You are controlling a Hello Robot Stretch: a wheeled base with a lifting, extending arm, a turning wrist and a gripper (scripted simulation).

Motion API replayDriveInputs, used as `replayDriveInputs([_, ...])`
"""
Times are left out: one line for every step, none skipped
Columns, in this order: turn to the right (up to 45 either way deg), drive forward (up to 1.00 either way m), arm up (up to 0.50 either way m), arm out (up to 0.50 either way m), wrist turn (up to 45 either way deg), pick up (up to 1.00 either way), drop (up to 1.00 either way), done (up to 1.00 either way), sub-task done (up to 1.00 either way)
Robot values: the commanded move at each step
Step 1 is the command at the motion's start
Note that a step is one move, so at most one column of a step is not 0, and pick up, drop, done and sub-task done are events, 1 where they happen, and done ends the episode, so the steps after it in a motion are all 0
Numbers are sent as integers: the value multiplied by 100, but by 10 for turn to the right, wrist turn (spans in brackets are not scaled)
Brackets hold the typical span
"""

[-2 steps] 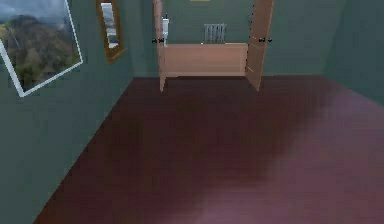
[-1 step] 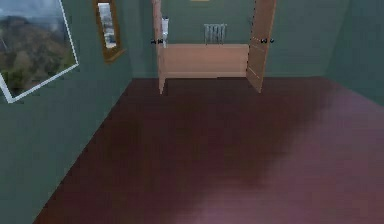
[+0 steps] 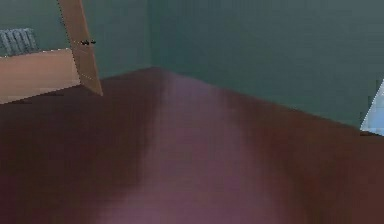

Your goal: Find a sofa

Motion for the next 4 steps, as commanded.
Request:
replayDriveInputs([390,0,0,0,0,0,0,0,0])
replayDriveInputs([0,100,0,0,0,0,0,0,0])
replayDriveInputs([60,0,0,0,0,0,0,0,0])
replayDriveInputs([0,35,0,0,0,0,0,0,0])
